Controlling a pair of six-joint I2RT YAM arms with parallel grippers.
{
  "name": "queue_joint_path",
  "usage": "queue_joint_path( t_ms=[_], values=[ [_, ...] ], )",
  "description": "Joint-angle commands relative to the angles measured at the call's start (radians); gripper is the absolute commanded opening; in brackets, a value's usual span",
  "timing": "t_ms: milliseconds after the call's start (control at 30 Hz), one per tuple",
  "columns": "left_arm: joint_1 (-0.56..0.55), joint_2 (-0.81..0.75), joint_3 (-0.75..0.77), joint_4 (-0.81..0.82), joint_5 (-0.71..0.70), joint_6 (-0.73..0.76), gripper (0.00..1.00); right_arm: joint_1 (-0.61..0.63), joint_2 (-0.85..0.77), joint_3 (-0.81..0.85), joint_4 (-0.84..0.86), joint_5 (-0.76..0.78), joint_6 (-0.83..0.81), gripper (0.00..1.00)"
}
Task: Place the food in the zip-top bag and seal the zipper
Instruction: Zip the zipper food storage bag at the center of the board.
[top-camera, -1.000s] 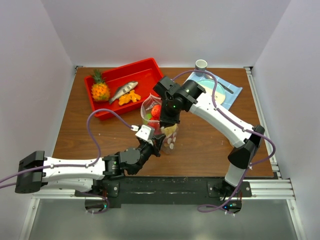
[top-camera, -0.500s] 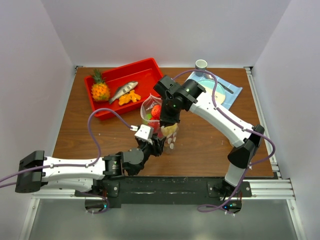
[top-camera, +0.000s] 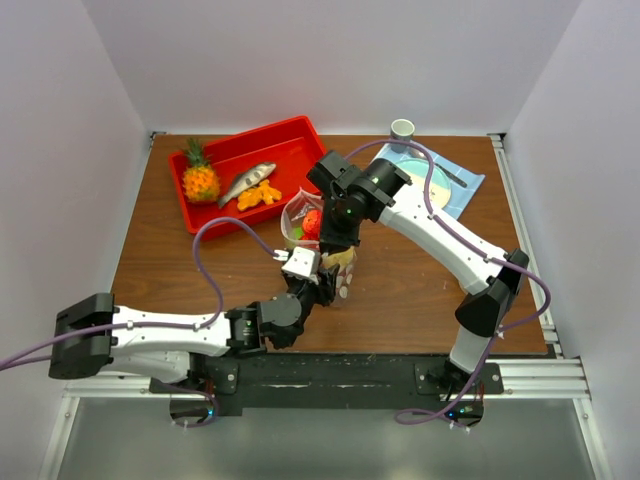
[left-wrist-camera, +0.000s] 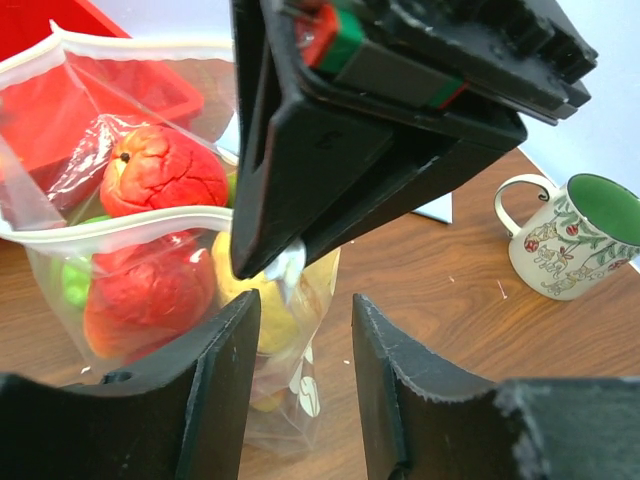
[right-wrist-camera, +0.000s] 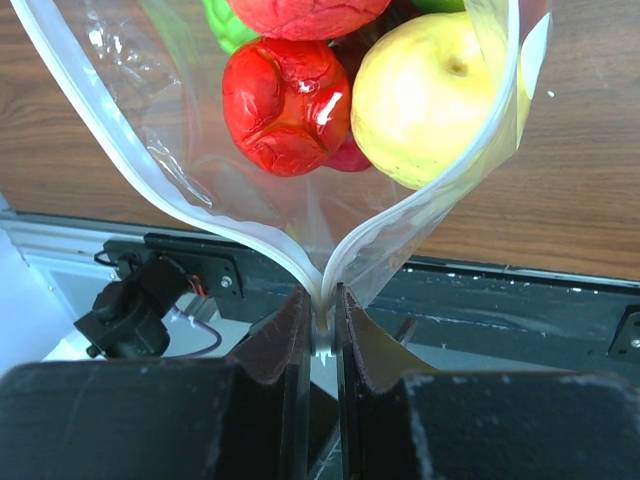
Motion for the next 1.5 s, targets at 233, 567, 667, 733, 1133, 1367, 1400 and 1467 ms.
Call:
queue_joint_path(
  t_ms=[233,567,667,733,1133,1367,1400,1467],
  values=[
    [-0.003,0.036,0.038,0.173,-0.043,0.05,0.2,-0.001,-0.025,-0.033,0.001,-0.026,-0.003,0.0],
    [-0.005,0.021,0.021,0.196,0.028,0.074,0.0,-0.001,-0.028,-0.022,-0.011,-0.013,-0.003,0.0],
    [-0.011,0.018,0.015,0.204,0.063,0.09,0.0,-0.003,-0.025,-0.017,-0.015,-0.01,-0.004,0.0],
    [-0.012,0.013,0.009,0.213,0.089,0.096,0.0,-0.003,-0.025,-0.017,-0.017,-0.003,-0.006,0.0],
    [-0.025,-0.034,-0.037,0.212,0.158,0.085,0.0,-0.003,-0.024,-0.014,-0.018,0.009,-0.012,0.0],
    [-0.037,-0.051,-0.039,0.209,0.189,0.094,0.0,-0.006,-0.016,-0.01,-0.018,0.012,-0.015,0.0],
    [-0.037,-0.05,-0.037,0.206,0.195,0.093,0.0,-0.006,-0.019,-0.011,-0.017,0.012,-0.016,0.0],
    [-0.04,-0.054,-0.036,0.198,0.198,0.093,0.0,-0.009,-0.016,-0.01,-0.015,0.015,-0.016,0.0]
  ],
)
